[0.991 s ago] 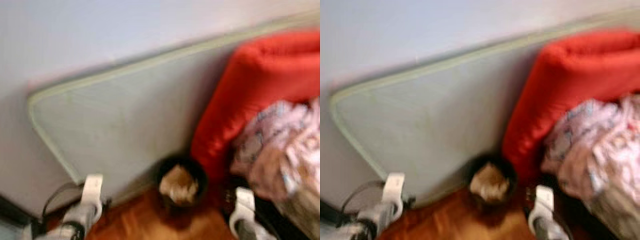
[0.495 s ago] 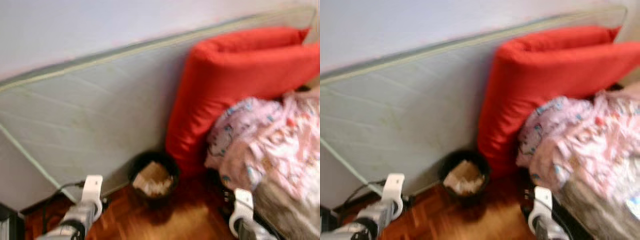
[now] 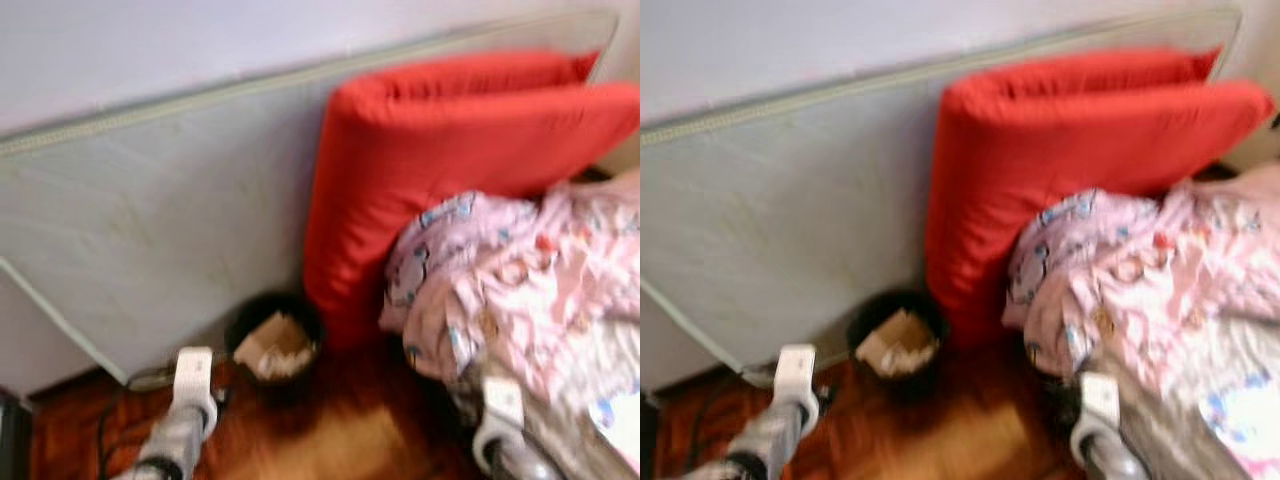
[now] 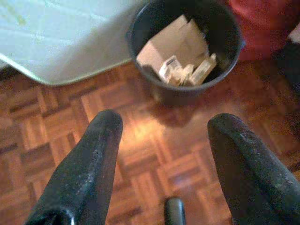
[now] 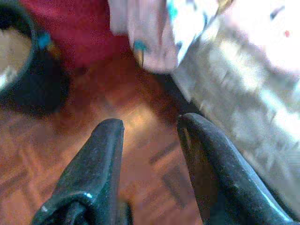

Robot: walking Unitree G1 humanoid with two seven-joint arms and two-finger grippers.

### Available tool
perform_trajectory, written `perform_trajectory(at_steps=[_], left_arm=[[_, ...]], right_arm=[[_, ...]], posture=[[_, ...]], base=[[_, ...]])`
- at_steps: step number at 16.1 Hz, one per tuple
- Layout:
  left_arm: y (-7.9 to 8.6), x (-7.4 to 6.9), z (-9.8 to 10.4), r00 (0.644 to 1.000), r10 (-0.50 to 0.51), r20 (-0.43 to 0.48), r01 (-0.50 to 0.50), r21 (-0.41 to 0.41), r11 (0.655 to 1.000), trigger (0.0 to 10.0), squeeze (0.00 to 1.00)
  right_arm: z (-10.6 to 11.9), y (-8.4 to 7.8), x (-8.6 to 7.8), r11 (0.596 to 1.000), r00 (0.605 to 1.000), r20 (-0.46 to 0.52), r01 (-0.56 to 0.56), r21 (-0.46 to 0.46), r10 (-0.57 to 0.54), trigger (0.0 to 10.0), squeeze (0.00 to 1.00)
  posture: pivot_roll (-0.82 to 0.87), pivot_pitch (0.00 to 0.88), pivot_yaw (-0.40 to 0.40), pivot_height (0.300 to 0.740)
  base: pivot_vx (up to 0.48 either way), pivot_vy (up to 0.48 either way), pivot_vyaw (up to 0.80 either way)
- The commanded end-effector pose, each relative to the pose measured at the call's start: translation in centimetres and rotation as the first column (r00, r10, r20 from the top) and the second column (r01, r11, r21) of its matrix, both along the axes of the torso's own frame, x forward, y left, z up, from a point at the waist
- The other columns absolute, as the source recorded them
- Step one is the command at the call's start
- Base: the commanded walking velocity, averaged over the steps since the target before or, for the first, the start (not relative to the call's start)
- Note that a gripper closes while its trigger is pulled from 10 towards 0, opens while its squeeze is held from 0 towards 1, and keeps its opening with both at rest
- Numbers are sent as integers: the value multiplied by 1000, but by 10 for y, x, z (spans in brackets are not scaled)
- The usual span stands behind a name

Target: Clean up the room

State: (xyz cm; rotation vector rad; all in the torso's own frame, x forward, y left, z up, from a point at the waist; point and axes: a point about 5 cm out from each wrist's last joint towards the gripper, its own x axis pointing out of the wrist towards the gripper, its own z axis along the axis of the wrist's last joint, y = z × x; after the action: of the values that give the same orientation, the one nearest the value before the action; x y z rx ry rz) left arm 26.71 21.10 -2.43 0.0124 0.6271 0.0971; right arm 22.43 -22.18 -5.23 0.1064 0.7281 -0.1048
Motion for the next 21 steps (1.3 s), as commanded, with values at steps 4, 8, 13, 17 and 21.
perform_trajectory(at_steps=[4,8,13,17,21], left_arm=[[7,-3,8,985,-18,173,13,31,999,10000,0],[1,-4,25,923,-58,381,14,116,993,10000,0],[5,-59,13,928,-96,360,21,208,978,10000,0],[19,-98,5,937,-56,345,5,147,989,10000,0],[19,-96,-32,998,22,64,-28,86,996,10000,0]], right_arm=[[5,3,0,1000,991,133,-16,3,15,10000,0],[39,14,26,978,892,419,-98,-185,168,10000,0],[22,59,-39,988,835,530,-111,-105,150,10000,0],[21,16,-58,994,889,449,-62,-88,95,10000,0],[-15,-17,-74,997,993,120,27,-75,-18,10000,0]], posture=[[-124,0,-8,740],[-137,0,0,740],[-142,0,0,740],[-129,0,-20,740],[-100,0,-37,740]], base=[[0,0,0],[0,0,0],[0,0,0],[0,0,0],[0,0,0]])
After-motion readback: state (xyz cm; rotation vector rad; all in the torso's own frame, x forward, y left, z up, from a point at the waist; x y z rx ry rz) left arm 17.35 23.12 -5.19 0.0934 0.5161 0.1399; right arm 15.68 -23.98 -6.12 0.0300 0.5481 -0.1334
